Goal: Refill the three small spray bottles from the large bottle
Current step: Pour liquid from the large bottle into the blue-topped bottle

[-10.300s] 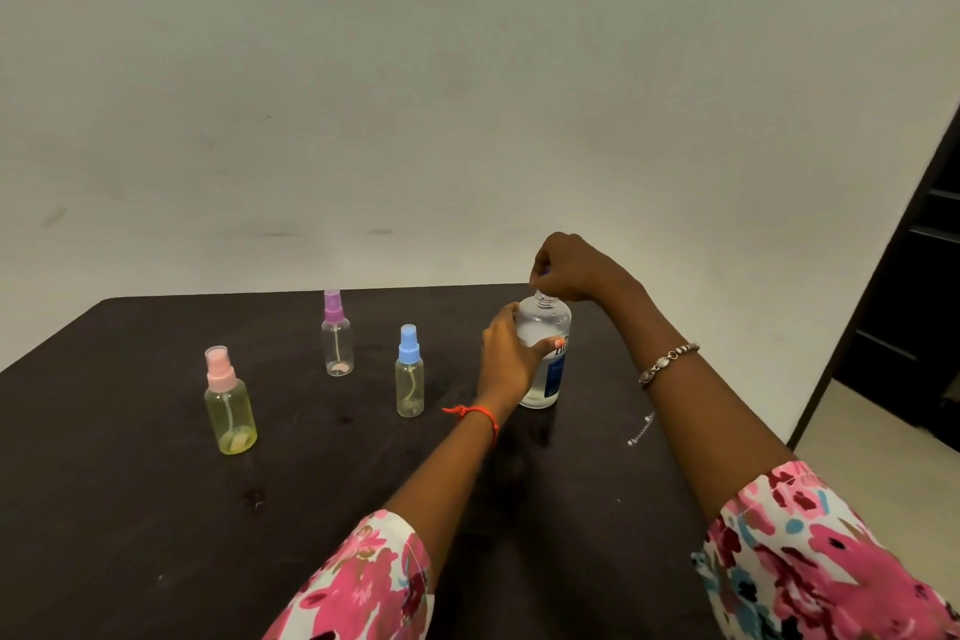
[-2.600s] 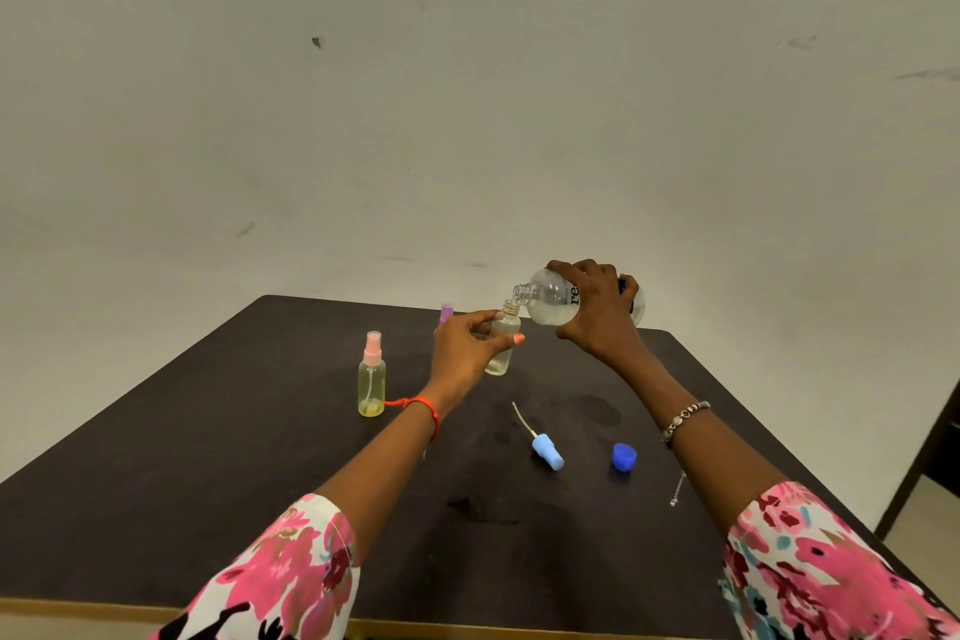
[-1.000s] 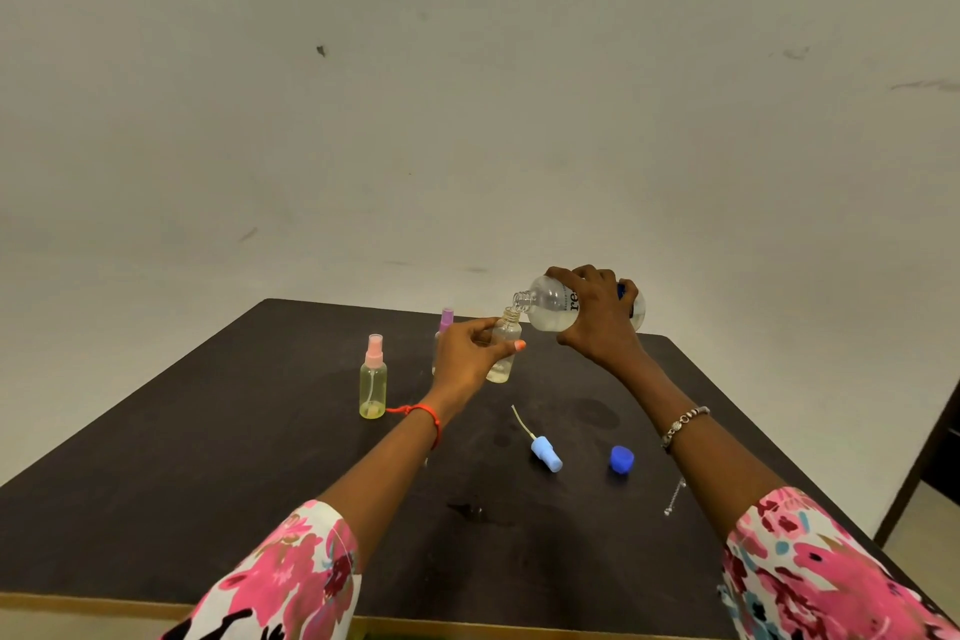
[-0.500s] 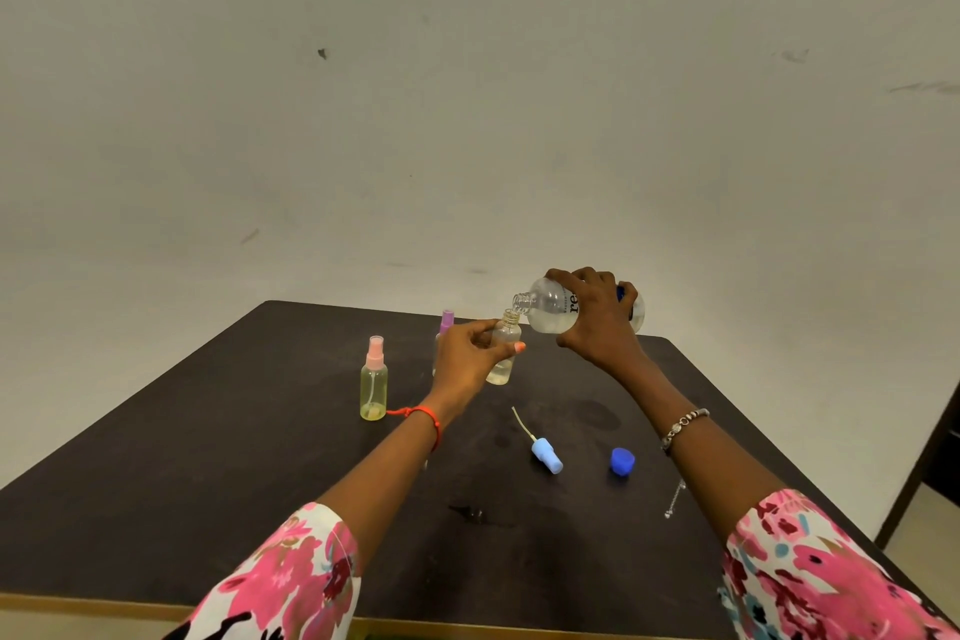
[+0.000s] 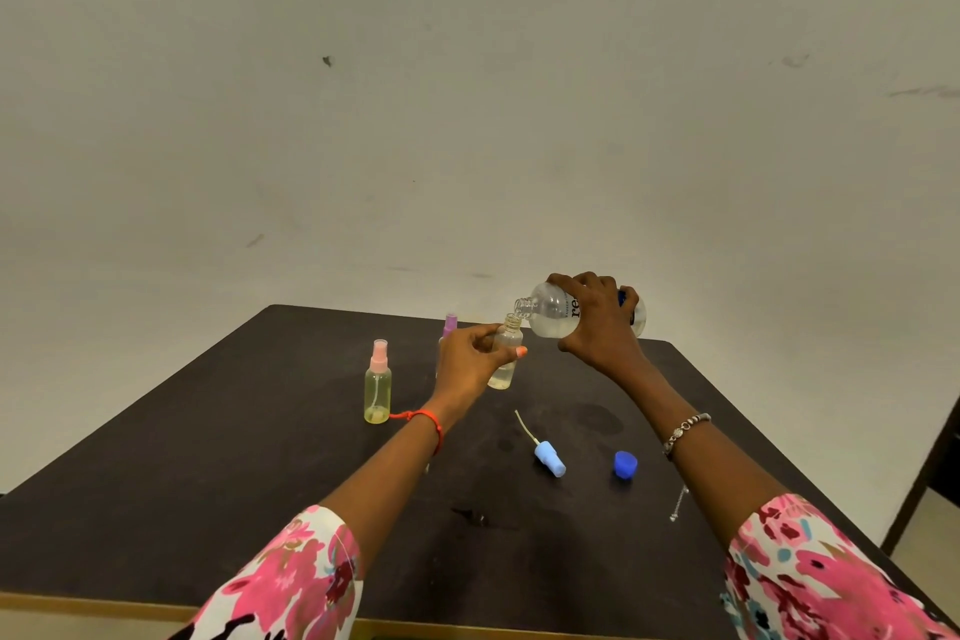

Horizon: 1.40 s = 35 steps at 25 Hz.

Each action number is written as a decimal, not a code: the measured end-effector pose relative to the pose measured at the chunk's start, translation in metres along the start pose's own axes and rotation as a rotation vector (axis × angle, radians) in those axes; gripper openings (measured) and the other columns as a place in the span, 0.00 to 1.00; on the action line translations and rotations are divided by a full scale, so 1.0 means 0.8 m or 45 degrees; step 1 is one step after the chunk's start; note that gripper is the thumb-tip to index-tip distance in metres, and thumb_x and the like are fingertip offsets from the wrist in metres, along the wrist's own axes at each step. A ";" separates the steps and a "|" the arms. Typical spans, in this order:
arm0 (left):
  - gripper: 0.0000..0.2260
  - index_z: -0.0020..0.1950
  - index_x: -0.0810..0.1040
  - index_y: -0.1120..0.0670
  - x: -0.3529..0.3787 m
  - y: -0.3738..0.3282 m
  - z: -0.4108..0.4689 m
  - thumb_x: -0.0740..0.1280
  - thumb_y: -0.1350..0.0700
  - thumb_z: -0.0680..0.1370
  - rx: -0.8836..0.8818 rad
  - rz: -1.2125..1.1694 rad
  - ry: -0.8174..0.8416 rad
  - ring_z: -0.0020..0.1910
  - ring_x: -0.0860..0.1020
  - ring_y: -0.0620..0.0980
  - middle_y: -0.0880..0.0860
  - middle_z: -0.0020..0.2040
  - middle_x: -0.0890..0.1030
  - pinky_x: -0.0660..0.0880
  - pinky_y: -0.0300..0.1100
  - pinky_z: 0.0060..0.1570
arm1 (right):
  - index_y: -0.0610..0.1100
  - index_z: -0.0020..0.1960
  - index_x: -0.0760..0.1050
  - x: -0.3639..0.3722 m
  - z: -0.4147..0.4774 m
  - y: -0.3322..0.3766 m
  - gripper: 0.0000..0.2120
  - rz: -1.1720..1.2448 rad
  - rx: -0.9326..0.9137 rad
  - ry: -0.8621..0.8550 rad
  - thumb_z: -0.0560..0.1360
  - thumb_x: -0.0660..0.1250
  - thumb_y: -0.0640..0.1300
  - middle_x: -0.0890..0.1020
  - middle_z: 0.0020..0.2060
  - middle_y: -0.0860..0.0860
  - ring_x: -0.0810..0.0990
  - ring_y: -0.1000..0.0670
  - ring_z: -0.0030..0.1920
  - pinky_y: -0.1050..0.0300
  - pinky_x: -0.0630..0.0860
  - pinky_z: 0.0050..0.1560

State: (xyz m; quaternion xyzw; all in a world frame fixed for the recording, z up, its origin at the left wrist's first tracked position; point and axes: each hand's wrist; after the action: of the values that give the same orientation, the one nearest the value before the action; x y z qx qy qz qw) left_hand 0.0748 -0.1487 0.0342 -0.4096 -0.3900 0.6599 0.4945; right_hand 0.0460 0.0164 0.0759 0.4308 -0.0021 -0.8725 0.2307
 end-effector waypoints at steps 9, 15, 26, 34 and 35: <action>0.21 0.60 0.77 0.60 0.000 -0.002 -0.003 0.74 0.58 0.68 -0.016 -0.013 -0.004 0.47 0.77 0.47 0.54 0.47 0.81 0.73 0.38 0.53 | 0.50 0.65 0.69 -0.003 -0.001 0.002 0.33 -0.019 -0.003 -0.008 0.62 0.73 0.39 0.74 0.57 0.45 0.67 0.43 0.62 0.45 0.54 0.63; 0.22 0.61 0.76 0.61 0.001 -0.003 -0.002 0.74 0.58 0.68 -0.022 -0.007 -0.007 0.48 0.77 0.47 0.56 0.50 0.82 0.73 0.41 0.57 | 0.49 0.65 0.69 -0.005 0.000 0.001 0.33 -0.013 -0.005 -0.010 0.63 0.74 0.40 0.74 0.58 0.44 0.67 0.43 0.63 0.45 0.53 0.65; 0.22 0.61 0.76 0.61 0.000 -0.003 -0.005 0.74 0.58 0.69 -0.012 -0.004 0.007 0.50 0.76 0.47 0.59 0.57 0.81 0.73 0.38 0.54 | 0.49 0.65 0.69 -0.005 -0.003 0.002 0.32 -0.021 -0.024 -0.023 0.63 0.73 0.39 0.74 0.57 0.44 0.67 0.43 0.62 0.43 0.53 0.65; 0.22 0.61 0.76 0.60 0.000 -0.004 -0.006 0.74 0.58 0.69 -0.021 -0.011 0.000 0.49 0.77 0.46 0.59 0.56 0.81 0.72 0.37 0.51 | 0.49 0.65 0.69 -0.006 -0.002 0.003 0.32 -0.018 -0.025 -0.018 0.63 0.73 0.39 0.74 0.57 0.44 0.67 0.43 0.62 0.43 0.53 0.65; 0.22 0.61 0.76 0.60 0.000 -0.004 -0.006 0.74 0.58 0.69 -0.024 -0.013 0.000 0.49 0.76 0.46 0.58 0.57 0.81 0.72 0.37 0.51 | 0.49 0.65 0.69 -0.006 -0.002 0.003 0.31 -0.020 -0.028 -0.021 0.63 0.73 0.39 0.74 0.57 0.44 0.67 0.43 0.62 0.43 0.53 0.65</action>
State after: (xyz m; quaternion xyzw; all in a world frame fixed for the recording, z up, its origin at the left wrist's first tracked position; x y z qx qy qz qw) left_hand 0.0801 -0.1476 0.0355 -0.4125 -0.3983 0.6536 0.4940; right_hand 0.0506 0.0164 0.0793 0.4210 0.0090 -0.8777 0.2286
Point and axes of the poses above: each hand's wrist, its own z-axis towards the middle knuckle, its own x-axis out of the palm, y = z × x
